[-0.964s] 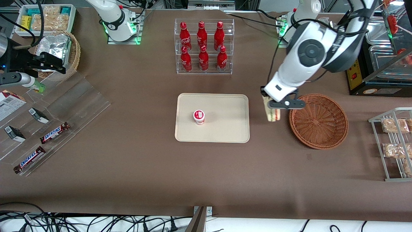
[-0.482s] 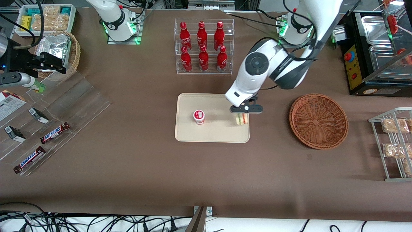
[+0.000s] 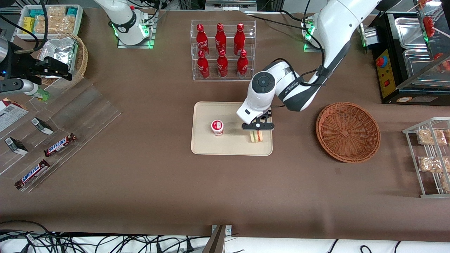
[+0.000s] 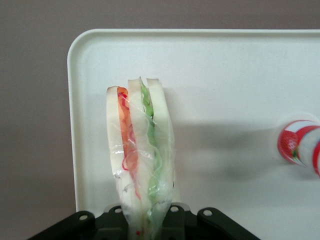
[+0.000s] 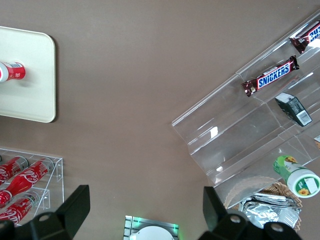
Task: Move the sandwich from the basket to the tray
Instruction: 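Lower the sandwich onto the tray beside the cup and open the left gripper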
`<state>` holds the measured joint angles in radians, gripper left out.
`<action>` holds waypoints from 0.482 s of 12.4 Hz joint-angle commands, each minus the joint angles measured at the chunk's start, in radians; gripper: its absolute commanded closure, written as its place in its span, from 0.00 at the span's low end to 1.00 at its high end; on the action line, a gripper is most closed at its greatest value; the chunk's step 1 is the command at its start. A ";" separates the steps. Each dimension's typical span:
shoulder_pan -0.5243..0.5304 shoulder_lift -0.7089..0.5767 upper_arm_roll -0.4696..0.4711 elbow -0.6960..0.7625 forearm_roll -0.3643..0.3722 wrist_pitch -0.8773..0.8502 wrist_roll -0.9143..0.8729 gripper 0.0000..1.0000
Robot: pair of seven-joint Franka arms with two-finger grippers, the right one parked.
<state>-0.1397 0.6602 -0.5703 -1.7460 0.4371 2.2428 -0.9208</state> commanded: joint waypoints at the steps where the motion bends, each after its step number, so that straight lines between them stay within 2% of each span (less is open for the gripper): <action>1: -0.008 0.032 0.001 0.033 0.045 0.000 -0.023 0.96; 3: -0.008 0.038 0.001 0.029 0.045 0.000 -0.023 0.90; 4: -0.008 0.042 0.001 0.029 0.046 0.000 -0.021 0.81; 6: -0.009 0.048 0.001 0.029 0.075 0.000 -0.024 0.55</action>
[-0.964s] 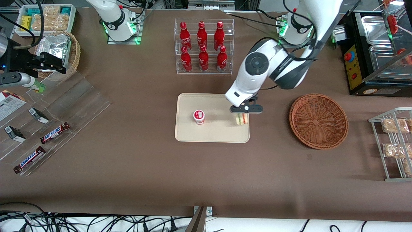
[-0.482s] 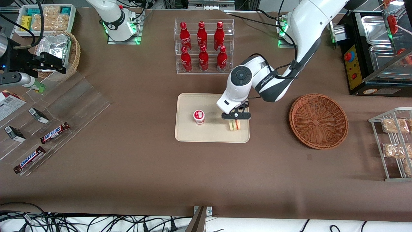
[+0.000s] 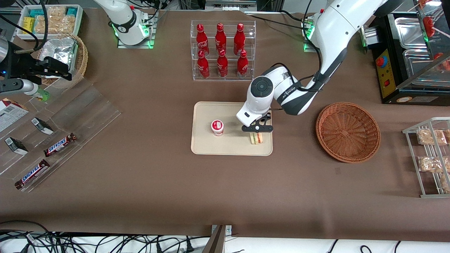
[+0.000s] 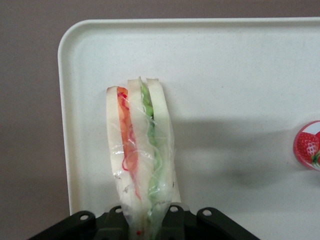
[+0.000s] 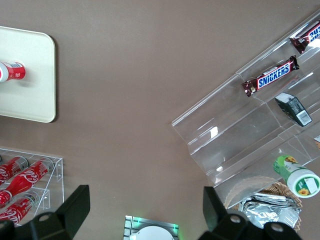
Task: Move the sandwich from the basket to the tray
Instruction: 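Lower the sandwich onto the tray beside the cup and open the left gripper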
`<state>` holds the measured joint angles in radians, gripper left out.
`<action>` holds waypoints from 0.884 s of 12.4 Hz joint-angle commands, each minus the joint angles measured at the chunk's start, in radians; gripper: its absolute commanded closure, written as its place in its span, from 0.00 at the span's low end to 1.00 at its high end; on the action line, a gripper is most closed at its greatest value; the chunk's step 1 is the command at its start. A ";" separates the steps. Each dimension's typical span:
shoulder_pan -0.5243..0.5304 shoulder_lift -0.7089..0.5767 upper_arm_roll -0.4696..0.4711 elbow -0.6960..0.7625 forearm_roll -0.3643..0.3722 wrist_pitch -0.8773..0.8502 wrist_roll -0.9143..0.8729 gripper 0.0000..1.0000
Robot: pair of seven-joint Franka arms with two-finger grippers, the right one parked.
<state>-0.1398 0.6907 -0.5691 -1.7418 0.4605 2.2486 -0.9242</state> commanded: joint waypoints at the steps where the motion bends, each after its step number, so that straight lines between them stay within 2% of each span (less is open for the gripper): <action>1: -0.009 0.020 0.000 0.025 0.061 -0.006 -0.030 0.46; 2: -0.009 0.021 0.000 0.025 0.064 -0.006 -0.044 0.32; 3: -0.011 0.021 0.000 0.027 0.064 -0.006 -0.045 0.00; 7: 0.000 -0.026 -0.011 0.034 0.038 -0.044 -0.051 0.00; 9: 0.002 -0.062 -0.012 0.120 -0.057 -0.156 -0.054 0.00; 11: 0.012 -0.065 -0.011 0.252 -0.095 -0.304 -0.056 0.00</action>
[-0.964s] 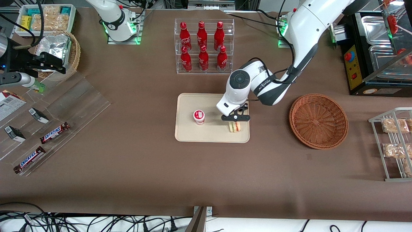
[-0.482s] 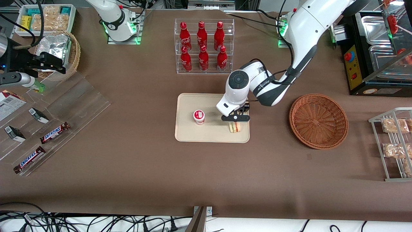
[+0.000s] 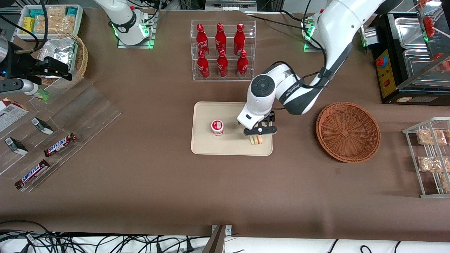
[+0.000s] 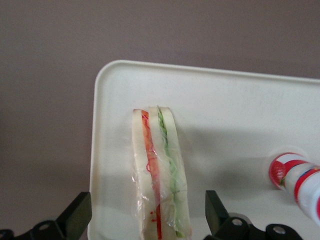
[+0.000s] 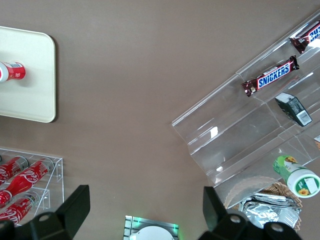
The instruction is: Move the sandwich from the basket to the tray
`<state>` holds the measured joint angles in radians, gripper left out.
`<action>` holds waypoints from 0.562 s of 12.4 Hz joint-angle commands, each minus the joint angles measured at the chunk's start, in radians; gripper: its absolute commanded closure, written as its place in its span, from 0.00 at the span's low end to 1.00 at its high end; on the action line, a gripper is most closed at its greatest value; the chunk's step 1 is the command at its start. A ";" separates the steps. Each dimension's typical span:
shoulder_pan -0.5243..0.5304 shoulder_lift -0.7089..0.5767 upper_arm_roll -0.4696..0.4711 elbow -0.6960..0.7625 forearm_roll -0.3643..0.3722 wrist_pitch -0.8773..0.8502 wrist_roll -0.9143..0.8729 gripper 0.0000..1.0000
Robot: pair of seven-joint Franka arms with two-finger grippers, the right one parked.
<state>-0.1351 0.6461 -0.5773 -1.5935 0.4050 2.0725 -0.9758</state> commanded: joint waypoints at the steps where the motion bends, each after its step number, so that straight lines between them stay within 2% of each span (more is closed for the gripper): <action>1: 0.029 -0.028 -0.003 0.159 -0.040 -0.187 -0.003 0.00; 7: 0.193 -0.152 -0.003 0.207 -0.043 -0.282 -0.014 0.00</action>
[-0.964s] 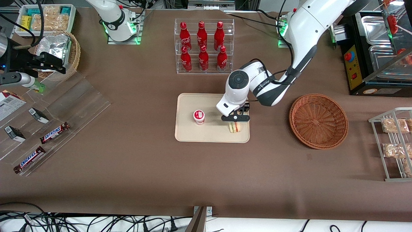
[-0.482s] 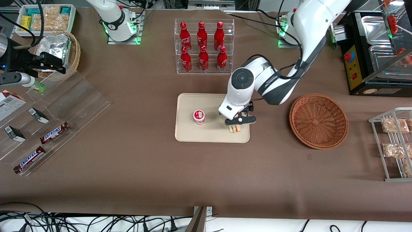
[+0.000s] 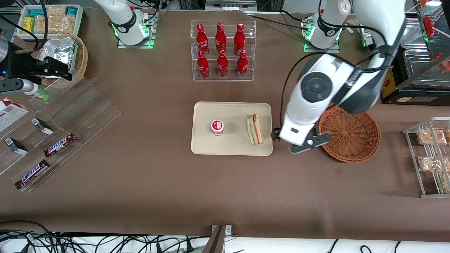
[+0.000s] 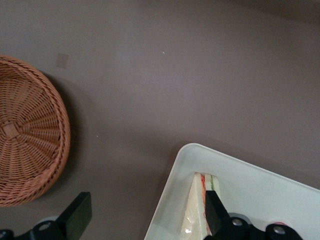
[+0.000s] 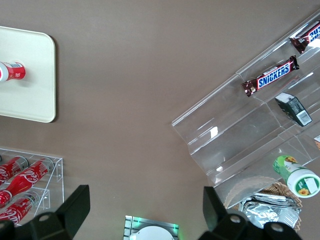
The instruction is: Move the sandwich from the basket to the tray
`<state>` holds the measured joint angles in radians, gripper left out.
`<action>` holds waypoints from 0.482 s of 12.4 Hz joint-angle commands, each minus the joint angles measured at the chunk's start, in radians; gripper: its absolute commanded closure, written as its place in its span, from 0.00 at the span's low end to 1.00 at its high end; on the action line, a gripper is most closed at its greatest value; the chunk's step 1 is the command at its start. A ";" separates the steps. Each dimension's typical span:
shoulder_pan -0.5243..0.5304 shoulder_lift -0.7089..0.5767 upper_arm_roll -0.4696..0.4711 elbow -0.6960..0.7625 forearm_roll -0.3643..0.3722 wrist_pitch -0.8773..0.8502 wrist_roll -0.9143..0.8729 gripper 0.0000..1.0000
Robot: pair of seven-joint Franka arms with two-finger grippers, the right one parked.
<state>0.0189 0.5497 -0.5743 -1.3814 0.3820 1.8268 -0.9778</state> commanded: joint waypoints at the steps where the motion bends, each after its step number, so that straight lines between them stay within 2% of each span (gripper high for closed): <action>1: 0.061 -0.072 -0.005 -0.005 -0.041 -0.061 -0.004 0.00; 4: 0.127 -0.100 -0.007 -0.007 -0.054 -0.090 0.017 0.00; 6: 0.139 -0.128 0.013 -0.013 -0.103 -0.125 0.117 0.00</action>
<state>0.1445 0.4613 -0.5735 -1.3787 0.3268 1.7364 -0.9401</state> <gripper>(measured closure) 0.000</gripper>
